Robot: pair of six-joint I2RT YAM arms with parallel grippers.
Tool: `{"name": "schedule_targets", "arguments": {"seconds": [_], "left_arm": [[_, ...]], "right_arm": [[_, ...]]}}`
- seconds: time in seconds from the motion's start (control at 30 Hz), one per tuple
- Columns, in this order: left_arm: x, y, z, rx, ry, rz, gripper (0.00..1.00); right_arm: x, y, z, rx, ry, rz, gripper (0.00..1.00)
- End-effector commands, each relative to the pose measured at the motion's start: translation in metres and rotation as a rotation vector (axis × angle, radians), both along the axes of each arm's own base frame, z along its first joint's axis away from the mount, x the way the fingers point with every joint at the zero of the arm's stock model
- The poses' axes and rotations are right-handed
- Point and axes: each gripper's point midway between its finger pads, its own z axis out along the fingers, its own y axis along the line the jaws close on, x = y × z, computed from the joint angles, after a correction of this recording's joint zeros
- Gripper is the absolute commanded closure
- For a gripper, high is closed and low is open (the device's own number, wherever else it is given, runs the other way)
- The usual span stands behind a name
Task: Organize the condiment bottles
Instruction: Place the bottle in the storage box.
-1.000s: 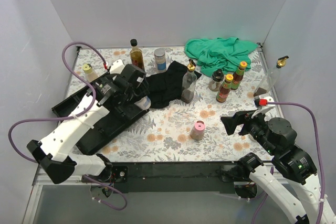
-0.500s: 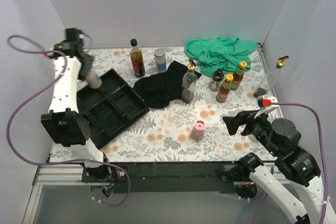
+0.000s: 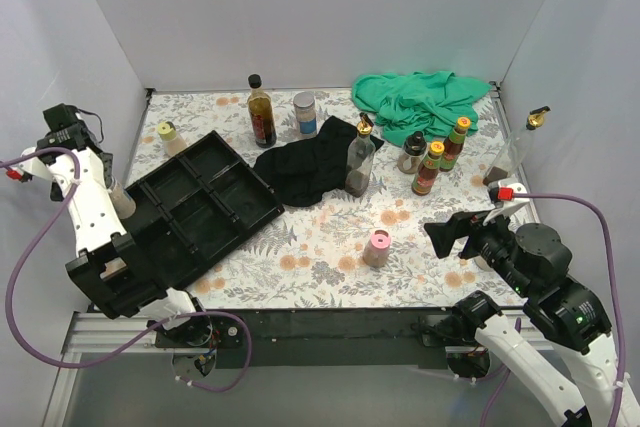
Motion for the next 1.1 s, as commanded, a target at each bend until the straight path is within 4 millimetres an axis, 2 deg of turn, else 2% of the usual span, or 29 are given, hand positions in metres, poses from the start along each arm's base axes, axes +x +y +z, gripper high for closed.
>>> {"name": "schedule_targets", "arguments": {"seconds": [0.0,0.27,0.4,0.57,0.67,0.7,0.87,1.07], "left_arm": [[-0.004,0.005,-0.006,0.039,-0.03,0.005,1.0],[-0.007,0.005,-0.028,0.047,-0.033,0.011,1.0],[-0.017,0.008,-0.038,0.057,0.021,0.041,1.0],[-0.013,0.006,-0.054,0.029,0.044,0.015,0.97],[-0.017,0.005,-0.061,0.017,0.073,0.026,0.89],[-0.02,0.005,-0.063,0.015,0.075,0.05,0.81],[-0.022,0.003,-0.069,0.004,0.083,0.052,0.57],[-0.025,-0.002,-0.079,-0.009,0.074,0.046,0.47]], "right_arm": [[0.001,0.001,0.018,0.015,-0.033,0.003,0.05],[0.0,0.002,0.015,0.016,-0.025,0.008,0.05],[0.0,0.001,0.015,0.016,-0.031,0.006,0.05],[-0.002,-0.002,0.015,0.019,-0.041,0.0,0.05],[-0.003,-0.001,0.016,0.023,-0.041,0.007,0.05],[-0.003,0.0,0.017,0.025,-0.043,0.01,0.05],[-0.004,-0.004,0.025,0.032,-0.064,-0.001,0.05],[-0.006,-0.005,0.029,0.042,-0.072,0.0,0.05]]}}
